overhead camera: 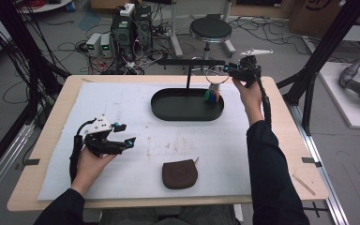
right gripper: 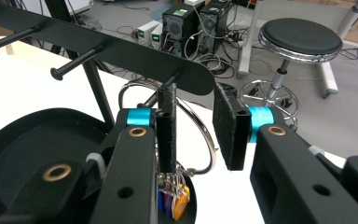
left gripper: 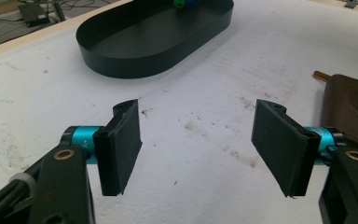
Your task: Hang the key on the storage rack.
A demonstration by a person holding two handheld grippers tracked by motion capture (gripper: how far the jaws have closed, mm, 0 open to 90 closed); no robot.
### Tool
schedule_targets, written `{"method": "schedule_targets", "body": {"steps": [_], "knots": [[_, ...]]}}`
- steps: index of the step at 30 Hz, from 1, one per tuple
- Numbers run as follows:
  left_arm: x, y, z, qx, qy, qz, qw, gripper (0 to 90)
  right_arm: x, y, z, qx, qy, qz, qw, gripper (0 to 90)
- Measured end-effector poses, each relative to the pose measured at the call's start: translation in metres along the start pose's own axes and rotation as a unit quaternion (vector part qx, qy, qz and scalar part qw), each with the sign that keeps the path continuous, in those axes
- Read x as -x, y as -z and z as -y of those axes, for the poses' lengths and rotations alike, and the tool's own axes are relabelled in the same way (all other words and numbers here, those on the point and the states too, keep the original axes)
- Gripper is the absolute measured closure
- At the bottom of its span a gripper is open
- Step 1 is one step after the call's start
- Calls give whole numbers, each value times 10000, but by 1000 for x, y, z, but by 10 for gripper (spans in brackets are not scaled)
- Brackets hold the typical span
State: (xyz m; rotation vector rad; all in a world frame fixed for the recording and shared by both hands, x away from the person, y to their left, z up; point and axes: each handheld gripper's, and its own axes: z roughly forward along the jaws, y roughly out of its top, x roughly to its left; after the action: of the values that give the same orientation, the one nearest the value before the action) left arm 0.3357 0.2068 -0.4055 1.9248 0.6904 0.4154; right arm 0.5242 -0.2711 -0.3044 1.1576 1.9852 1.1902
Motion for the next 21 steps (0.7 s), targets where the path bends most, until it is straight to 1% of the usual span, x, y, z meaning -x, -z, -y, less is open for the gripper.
{"method": "schedule_targets", "body": {"steps": [5,8,10,11,12,13,14,15,16,17,18,19,20,21], "knots": [[0,0,0,0,-18,-4,10000,327,-1,4,0,1,8,-48,10000,674],[0,1,-1,19,-33,-14,10000,327,-3,11,-2,73,49,-106,9999,621],[0,1,-1,28,-9,-13,10000,327,-6,18,0,199,94,-140,9997,611],[0,1,-1,28,-9,-13,10000,327,-6,18,0,199,94,-140,9997,611],[-1,1,-1,34,-10,-10,10000,327,-6,21,1,211,90,-151,9996,596],[-1,1,-1,38,-9,-19,10000,327,-6,27,3,217,56,-224,9995,560],[-1,2,-2,40,-13,-14,10000,327,-6,27,3,217,56,-224,9995,560],[-2,2,-2,38,-24,4,10000,327,-6,35,7,202,21,-287,9994,520],[-2,2,-2,38,-24,4,10000,327,-6,35,7,202,21,-287,9994,520],[-2,2,-2,44,-20,7,10000,327,-4,41,8,93,-39,-341,9994,475],[-2,1,-2,52,-17,2,10000,327,-4,45,8,79,-69,-385,9992,463],[-2,2,-3,56,-18,-8,10000,327,-4,50,10,157,-118,-419,9989,460],[-2,2,-3,69,-17,4,10000,327,-4,50,10,157,-118,-419,9989,460],[-3,2,-3,80,-9,5,10000,327,-7,62,14,413,-117,-481,9979,460]]}}
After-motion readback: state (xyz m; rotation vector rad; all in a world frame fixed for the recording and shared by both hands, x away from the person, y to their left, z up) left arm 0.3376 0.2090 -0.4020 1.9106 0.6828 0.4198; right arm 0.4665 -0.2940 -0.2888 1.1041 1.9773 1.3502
